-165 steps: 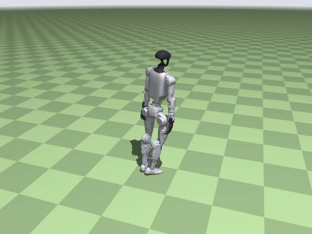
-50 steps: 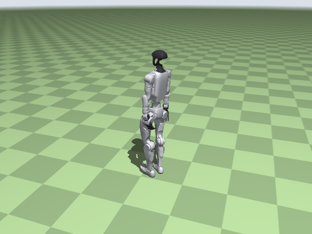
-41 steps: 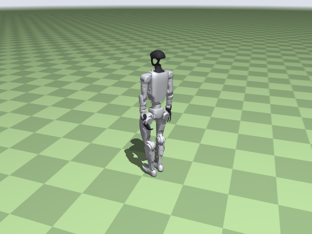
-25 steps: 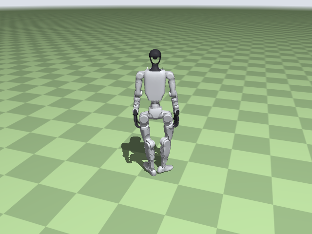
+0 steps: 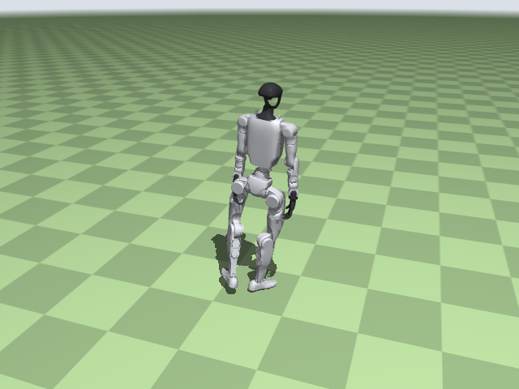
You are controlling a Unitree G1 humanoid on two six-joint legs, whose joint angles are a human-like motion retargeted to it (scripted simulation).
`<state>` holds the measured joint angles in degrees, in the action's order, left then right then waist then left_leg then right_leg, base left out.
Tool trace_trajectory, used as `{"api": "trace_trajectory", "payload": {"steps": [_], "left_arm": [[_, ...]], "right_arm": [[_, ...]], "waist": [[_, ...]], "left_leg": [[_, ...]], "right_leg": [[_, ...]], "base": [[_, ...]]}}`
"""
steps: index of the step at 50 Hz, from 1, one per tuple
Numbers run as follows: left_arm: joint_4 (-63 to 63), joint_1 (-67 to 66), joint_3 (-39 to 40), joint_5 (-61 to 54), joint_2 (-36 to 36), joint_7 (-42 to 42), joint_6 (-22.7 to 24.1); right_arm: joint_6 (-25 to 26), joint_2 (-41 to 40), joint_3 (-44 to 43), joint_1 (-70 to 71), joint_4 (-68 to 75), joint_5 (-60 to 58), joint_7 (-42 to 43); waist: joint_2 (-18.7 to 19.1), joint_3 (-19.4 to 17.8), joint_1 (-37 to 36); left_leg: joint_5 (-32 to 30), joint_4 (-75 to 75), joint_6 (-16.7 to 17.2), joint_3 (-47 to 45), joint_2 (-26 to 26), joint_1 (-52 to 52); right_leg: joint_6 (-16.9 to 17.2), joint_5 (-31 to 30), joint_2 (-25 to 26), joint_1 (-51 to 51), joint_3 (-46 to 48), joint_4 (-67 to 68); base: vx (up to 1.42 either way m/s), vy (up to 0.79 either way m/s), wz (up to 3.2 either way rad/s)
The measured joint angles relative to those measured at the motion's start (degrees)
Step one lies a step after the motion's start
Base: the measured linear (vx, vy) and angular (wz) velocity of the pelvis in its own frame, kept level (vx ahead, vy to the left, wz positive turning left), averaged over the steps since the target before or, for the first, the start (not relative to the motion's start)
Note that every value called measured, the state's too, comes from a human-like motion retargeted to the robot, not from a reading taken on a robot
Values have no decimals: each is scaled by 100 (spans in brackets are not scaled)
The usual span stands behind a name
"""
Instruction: In place motions
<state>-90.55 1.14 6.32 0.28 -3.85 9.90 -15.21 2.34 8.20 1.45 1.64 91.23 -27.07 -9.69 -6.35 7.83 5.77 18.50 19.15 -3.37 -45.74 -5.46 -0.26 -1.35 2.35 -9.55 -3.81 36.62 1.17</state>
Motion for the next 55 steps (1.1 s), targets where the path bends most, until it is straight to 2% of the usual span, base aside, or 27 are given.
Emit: {"api": "trace_trajectory", "payload": {"steps": [3,4,7,10,13,16,17,18,19,20,22,24,27,32,35,41,48,50,53,55], "left_arm": [[-2,-46,61,28,-4,-4,-16],[-12,-56,89,28,6,-17,-20],[-39,-56,171,-26,73,-42,-7],[-37,-16,135,-62,180,30,24],[-4,9,-11,114,242,62,24],[50,-13,-221,340,287,65,33],[71,-33,-285,408,298,74,40],[94,-62,-339,470,307,90,49],[110,-82,-374,529,293,121,58],[122,-97,-399,588,268,159,67],[111,-160,-355,698,274,251,35],[130,-98,-322,703,232,223,3],[215,-3,-261,574,124,141,9],[268,-24,-107,218,97,165,-23],[267,-16,45,-71,136,221,17],[211,-78,28,25,128,310,11],[325,-78,-220,438,190,331,-54],[388,-58,-252,473,201,382,-44],[426,27,-245,489,177,422,-46],[434,83,-258,439,170,402,-51]], "right_arm": [[-69,-45,182,103,-292,-151,-52],[-94,-51,220,134,-390,-221,-76],[-162,-30,298,278,-621,-363,-116],[-192,66,309,462,-730,-366,-97],[-184,147,218,539,-765,-285,-71],[-148,206,82,510,-713,-145,-50],[-126,221,42,490,-673,-97,-39],[-97,233,8,463,-618,-57,-23],[-62,235,-24,440,-552,-35,-2],[-23,231,-55,419,-480,-22,20],[81,201,-62,318,-280,-12,144],[148,135,-109,267,-84,141,355],[131,83,-187,180,234,462,558],[228,-22,-381,-149,513,442,569],[248,-31,-326,-147,573,434,623],[199,-24,-161,-46,311,337,575],[42,59,-134,-59,-253,355,473],[-11,90,-112,-69,-359,373,483],[-46,106,-116,-52,-396,359,472],[-64,127,-147,-69,-385,351,480]], "waist": [[-314,96,-145],[-309,68,-260],[-176,-92,-660],[-25,-163,-793],[107,-120,-724],[251,-41,-682],[317,-25,-681],[407,-16,-683],[456,36,-610],[485,109,-499],[557,191,-339],[601,129,-147],[485,-16,-64],[361,171,-338],[342,139,-408],[427,94,-351],[603,45,-533],[688,11,-388],[779,-60,-203],[815,-109,-79]], "left_leg": [[-218,1293,-1001,822,-112,-644],[-232,1654,-1127,1168,-191,-787],[30,2393,-1163,2112,-312,-1120],[492,2340,-1163,2850,36,-1481],[511,1659,-1163,3412,486,-1685],[-63,239,-1163,4201,1090,-1647],[-494,-288,-1163,4474,1234,-1577],[-1255,-776,-1163,4729,1329,-1482],[-1438,-1019,-1163,5174,1417,-1471],[-1333,-1139,-1163,5713,1501,-1502],[-1052,-1021,-1163,4588,1218,-1280],[-1184,-1323,-1163,4827,1256,-1070],[-1145,-1459,-1163,4691,1289,-773],[-1000,-1551,-1163,4678,1312,-664],[-913,-1558,-1163,4558,1292,-618],[-762,-1516,-1163,4574,1318,-613],[-738,-1348,-1163,4908,1366,-896],[-793,-1322,-1162,5188,1396,-979],[-888,-1309,-1011,5666,1368,-1106],[-952,-1289,-880,6030,1396,-1198]], "right_leg": [[-21,-22,-280,-152,-413,28],[-64,-15,-209,-135,-536,25],[-241,2,165,-45,-902,-4],[-355,-73,352,-83,-1138,-69],[-390,-138,407,-160,-1192,-113],[-330,-208,415,-233,-1271,-122],[-303,-218,452,-225,-1305,-123],[-276,-216,524,-192,-1359,-120],[-298,-217,592,-212,-1368,-119],[-346,-220,657,-258,-1354,-117],[-206,-202,565,-151,-1431,-83],[-186,-200,575,-56,-1347,-77],[-212,-180,547,123,-1276,-69],[-226,-197,562,64,-1499,-28],[-212,-232,551,26,-1607,1],[-131,-246,506,-39,-1678,113],[-41,23,383,-228,-1762,796],[-110,3,364,-304,-1952,1069],[-207,-53,668,-510,-3050,1436],[-118,-93,828,-567,-3781,1540]], "base": [[27,-21,-121],[24,-15,-171],[23,-17,-194],[11,-3,-121],[12,9,-53],[8,22,-41],[14,26,-63],[13,14,-51],[11,-4,-25],[17,5,-17],[20,30,-25],[1,13,19],[1,7,-13],[12,6,-47],[-5,9,-48],[-4,12,-29],[-9,19,30],[-12,10,160],[-15,-2,197],[-12,-7,237]]}}
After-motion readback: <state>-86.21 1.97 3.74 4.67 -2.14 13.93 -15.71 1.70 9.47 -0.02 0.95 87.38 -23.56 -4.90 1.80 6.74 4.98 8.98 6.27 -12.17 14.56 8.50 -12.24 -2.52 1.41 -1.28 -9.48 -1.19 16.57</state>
